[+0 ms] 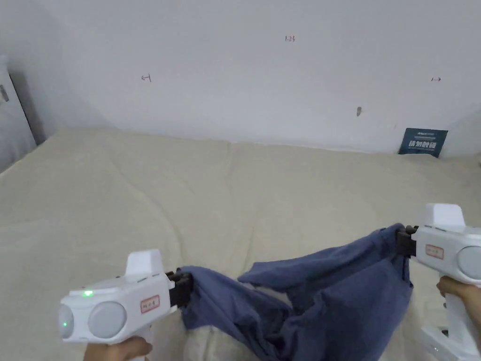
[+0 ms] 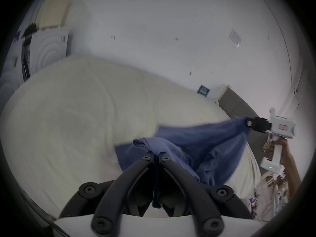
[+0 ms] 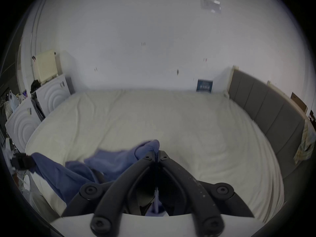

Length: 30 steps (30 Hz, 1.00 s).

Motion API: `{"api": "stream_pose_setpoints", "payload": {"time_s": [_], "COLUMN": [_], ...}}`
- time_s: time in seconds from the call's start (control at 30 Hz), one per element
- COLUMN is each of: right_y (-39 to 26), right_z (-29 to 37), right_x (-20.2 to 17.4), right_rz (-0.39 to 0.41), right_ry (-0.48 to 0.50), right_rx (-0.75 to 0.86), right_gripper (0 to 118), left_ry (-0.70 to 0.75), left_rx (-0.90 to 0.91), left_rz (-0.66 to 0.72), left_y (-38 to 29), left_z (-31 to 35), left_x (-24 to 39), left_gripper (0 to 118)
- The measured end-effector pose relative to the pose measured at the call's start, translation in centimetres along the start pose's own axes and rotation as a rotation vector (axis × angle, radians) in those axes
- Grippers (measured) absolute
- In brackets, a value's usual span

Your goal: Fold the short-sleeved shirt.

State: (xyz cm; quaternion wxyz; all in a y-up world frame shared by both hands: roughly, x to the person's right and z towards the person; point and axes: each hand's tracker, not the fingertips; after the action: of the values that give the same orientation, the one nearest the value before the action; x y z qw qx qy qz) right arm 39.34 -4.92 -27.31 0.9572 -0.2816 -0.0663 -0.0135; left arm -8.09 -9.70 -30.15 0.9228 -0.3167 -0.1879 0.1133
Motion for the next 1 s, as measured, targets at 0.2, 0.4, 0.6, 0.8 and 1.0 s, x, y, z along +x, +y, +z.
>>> {"api": "stream_pose_setpoints", "payload": {"time_s": [0.2,0.4,0.6,0.8,1.0], "right_y": [6.1,10.3,13.4,13.4,14.3], "right_z": [5.4,7.3,6.5,4.1,-1.0], "right_x": [0.7,1.1,2.0,3.6,4.6], "right_rz": [0.029,0.003,-0.041,-0.106,-0.091], "right_ry": [-0.03,-0.062,-0.074,-0.073,-0.145], "right_rx": [0.13,0.234,0.291,0.316,0.325], "right_gripper": [3,3,3,3,3], "left_ry": [0.113,0.178,0.177,0.188,0.207], "left_rx": [0.13,0.194,0.258,0.299,0.28], "left_rz": [-0.066,-0.078,0.033,0.079,0.081], "left_y": [9.9,18.4,24.2,27.1,26.5], "left_z": [1.5,2.1,1.9,0.2,-2.7], "left_x": [-1.2,-2.0,-3.0,-4.6,-6.5], "left_gripper": [5,5,5,5,5]}}
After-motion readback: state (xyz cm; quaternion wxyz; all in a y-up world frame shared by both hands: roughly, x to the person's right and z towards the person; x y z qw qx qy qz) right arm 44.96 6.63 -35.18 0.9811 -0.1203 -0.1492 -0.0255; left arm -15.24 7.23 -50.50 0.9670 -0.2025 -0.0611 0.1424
